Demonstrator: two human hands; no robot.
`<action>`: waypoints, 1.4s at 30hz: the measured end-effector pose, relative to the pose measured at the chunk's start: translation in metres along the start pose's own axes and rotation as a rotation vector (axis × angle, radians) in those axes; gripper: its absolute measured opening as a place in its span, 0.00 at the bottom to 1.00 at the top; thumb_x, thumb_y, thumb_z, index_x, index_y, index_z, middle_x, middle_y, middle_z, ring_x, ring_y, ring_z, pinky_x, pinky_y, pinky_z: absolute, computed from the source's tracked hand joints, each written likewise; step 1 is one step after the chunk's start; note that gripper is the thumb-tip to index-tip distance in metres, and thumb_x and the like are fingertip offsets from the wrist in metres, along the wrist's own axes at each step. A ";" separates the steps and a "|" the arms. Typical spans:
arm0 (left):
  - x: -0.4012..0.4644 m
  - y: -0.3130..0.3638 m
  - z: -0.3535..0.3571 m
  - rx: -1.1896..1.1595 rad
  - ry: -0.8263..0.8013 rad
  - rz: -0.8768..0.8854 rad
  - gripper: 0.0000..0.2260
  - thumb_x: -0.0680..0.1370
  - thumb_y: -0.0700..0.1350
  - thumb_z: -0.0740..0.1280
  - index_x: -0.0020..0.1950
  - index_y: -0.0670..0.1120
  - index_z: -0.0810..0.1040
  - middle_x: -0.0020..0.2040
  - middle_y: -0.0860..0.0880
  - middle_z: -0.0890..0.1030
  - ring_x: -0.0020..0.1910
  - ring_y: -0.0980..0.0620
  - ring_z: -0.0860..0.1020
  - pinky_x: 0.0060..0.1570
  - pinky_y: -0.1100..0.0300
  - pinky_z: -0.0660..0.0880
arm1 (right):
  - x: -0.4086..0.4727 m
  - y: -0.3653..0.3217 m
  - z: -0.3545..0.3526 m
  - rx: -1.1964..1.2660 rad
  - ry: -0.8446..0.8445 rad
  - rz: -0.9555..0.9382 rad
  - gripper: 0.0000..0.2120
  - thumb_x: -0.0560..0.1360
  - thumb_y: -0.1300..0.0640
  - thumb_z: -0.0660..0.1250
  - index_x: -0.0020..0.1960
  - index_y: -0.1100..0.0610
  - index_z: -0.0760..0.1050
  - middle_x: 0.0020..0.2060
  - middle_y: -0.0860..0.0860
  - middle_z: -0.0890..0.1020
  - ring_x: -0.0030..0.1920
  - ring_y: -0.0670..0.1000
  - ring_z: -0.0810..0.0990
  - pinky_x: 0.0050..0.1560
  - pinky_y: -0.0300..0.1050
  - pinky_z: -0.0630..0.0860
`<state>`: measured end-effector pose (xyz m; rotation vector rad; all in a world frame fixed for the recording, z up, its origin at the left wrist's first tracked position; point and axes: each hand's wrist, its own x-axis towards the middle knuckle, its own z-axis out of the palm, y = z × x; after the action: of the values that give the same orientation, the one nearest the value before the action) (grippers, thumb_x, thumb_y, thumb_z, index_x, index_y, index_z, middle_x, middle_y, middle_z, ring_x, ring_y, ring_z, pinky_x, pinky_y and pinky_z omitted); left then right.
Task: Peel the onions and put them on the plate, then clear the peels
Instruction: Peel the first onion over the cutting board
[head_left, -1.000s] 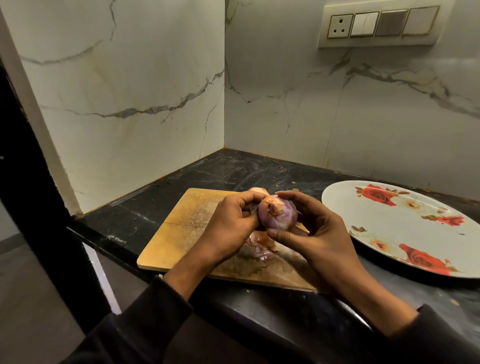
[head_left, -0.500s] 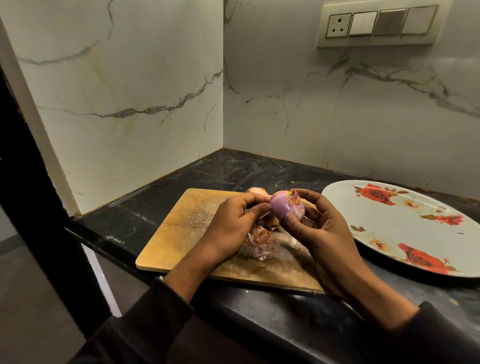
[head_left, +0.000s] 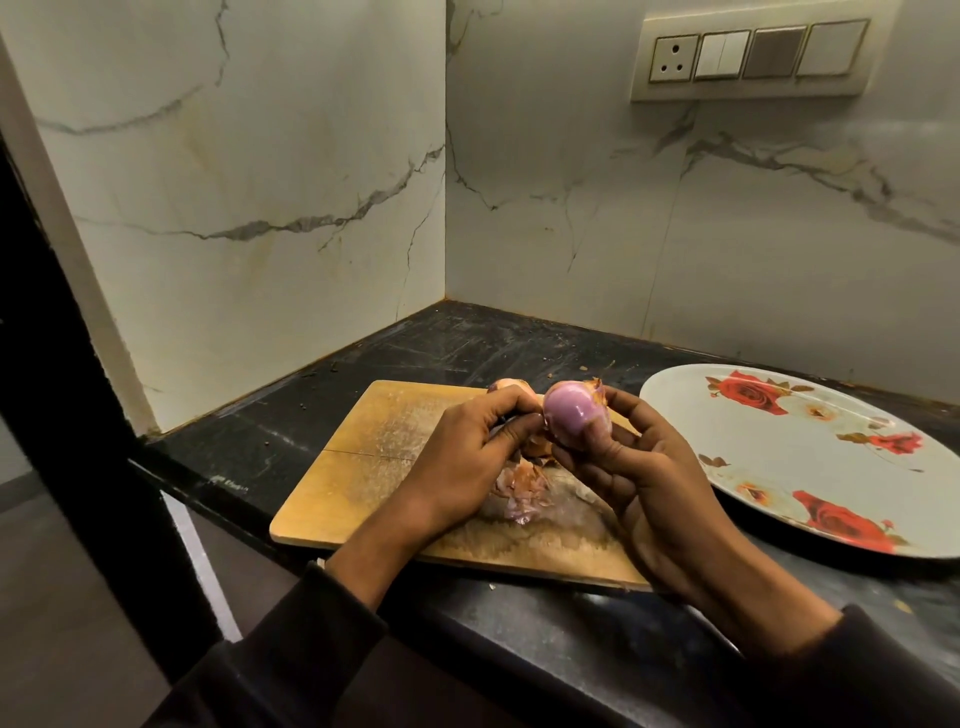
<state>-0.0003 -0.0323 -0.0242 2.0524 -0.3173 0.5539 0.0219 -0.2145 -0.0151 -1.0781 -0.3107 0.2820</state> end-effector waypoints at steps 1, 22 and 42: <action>0.000 0.001 0.000 0.011 0.001 0.002 0.07 0.84 0.43 0.63 0.55 0.44 0.80 0.46 0.49 0.83 0.44 0.56 0.82 0.44 0.60 0.79 | 0.000 0.000 0.001 0.065 -0.011 0.022 0.25 0.68 0.64 0.70 0.65 0.58 0.74 0.56 0.61 0.85 0.54 0.60 0.86 0.46 0.46 0.85; -0.002 0.005 0.001 -0.144 0.134 -0.025 0.11 0.75 0.45 0.74 0.57 0.47 0.82 0.49 0.52 0.85 0.50 0.58 0.84 0.51 0.57 0.82 | -0.004 -0.001 0.000 -0.225 0.038 -0.043 0.35 0.61 0.50 0.79 0.66 0.53 0.73 0.54 0.57 0.86 0.53 0.56 0.87 0.49 0.47 0.84; -0.006 0.011 0.003 0.084 0.179 0.108 0.11 0.77 0.40 0.73 0.56 0.53 0.82 0.44 0.58 0.83 0.46 0.61 0.83 0.43 0.68 0.80 | -0.005 0.011 -0.004 -0.729 0.041 -0.340 0.33 0.57 0.43 0.82 0.58 0.46 0.74 0.56 0.48 0.80 0.53 0.54 0.85 0.49 0.48 0.85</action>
<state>-0.0097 -0.0401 -0.0203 2.0570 -0.3033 0.8240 0.0181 -0.2144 -0.0272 -1.7144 -0.5758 -0.1801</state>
